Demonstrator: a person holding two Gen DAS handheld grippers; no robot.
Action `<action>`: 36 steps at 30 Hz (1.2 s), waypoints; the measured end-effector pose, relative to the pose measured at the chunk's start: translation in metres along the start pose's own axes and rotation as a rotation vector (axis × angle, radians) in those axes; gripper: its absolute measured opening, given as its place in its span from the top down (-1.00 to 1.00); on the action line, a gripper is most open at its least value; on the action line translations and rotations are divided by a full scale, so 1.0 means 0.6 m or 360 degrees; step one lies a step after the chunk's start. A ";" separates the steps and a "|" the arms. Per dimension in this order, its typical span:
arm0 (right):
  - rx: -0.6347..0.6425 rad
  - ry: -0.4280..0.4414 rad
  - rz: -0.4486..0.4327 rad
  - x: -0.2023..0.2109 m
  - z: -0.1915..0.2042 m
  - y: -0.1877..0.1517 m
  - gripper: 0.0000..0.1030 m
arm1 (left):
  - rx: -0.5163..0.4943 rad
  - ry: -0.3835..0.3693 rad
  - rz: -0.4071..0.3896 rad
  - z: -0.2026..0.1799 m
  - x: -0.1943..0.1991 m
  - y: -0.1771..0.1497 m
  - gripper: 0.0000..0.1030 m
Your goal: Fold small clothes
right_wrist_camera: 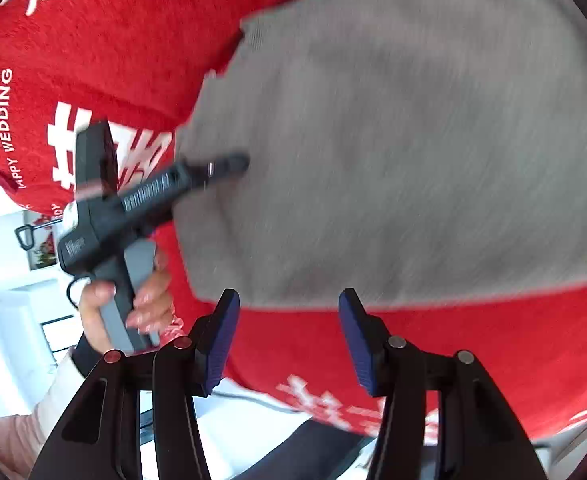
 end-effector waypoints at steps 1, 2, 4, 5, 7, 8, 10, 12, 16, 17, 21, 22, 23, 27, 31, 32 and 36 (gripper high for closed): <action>0.0020 -0.0026 -0.0032 0.006 -0.003 0.015 -0.04 | 0.0001 0.0006 0.0002 0.001 -0.001 -0.001 -0.57; 0.0040 -0.0060 -0.0067 0.011 -0.006 0.031 0.04 | 0.0001 0.0011 0.0004 0.002 -0.002 -0.001 -0.56; 0.0067 -0.0117 -0.0114 0.016 -0.015 0.056 0.59 | 0.0006 0.0017 0.0012 0.001 -0.006 -0.002 -0.57; 0.0073 -0.0148 -0.0143 0.017 -0.020 0.071 0.66 | 0.0006 0.0023 0.0016 0.000 -0.007 -0.002 -0.56; 0.0080 -0.0199 -0.0177 0.017 -0.025 0.088 0.74 | 0.0003 0.0038 0.0019 -0.002 -0.010 -0.001 -0.56; 0.0076 -0.0217 -0.0183 0.016 -0.034 0.100 0.75 | 0.0000 0.0051 0.0018 -0.003 -0.011 -0.001 -0.56; 0.0100 -0.0280 -0.0153 -0.003 -0.050 0.111 0.75 | -0.0008 0.0072 -0.0012 -0.011 -0.013 0.004 -0.32; 0.0107 -0.0330 -0.0076 -0.028 -0.072 0.106 0.79 | -0.0016 0.0080 -0.0045 -0.020 -0.009 0.009 -0.09; 0.0123 -0.0255 -0.0105 -0.027 -0.077 0.108 0.82 | -0.0080 0.0071 -0.0122 -0.039 0.015 0.018 0.59; 0.0115 -0.0225 -0.0106 -0.023 -0.082 0.106 0.82 | -0.0091 0.0053 -0.0139 -0.046 0.022 0.020 0.61; 0.0076 -0.0115 -0.0102 -0.008 -0.098 0.107 0.82 | -0.0123 -0.0109 -0.0235 -0.101 0.077 0.031 0.63; 0.0070 -0.0092 -0.0101 -0.006 -0.098 0.107 0.82 | -0.0148 -0.0152 -0.0263 -0.124 0.091 0.034 0.65; 0.0058 -0.0064 -0.0100 -0.003 -0.097 0.107 0.81 | -0.0172 -0.0173 -0.0284 -0.153 0.100 0.043 0.65; -0.0020 0.0092 -0.0163 0.042 -0.116 0.116 0.73 | -0.0310 -0.0271 -0.0315 -0.268 0.119 0.064 0.70; -0.0160 0.0185 -0.0281 0.101 -0.168 0.128 0.73 | -0.0497 -0.0283 -0.0307 -0.388 0.092 0.069 0.70; -0.0195 0.0194 -0.0297 0.112 -0.184 0.130 0.73 | -0.0542 -0.0282 -0.0284 -0.419 0.076 0.064 0.70; -0.0322 0.0191 -0.0308 0.135 -0.250 0.125 0.67 | -0.0660 -0.0212 -0.0210 -0.508 -0.008 0.058 0.69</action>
Point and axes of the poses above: each gripper's, at about its wrist camera, not at the fingertips, and x roughly against the way its jaws point, z to its left, y to its top, the point moved 9 cm from there along -x, roughly the way its jaws point, and after that the axes turned 4 degrees about -z, right-handed, at the moved point
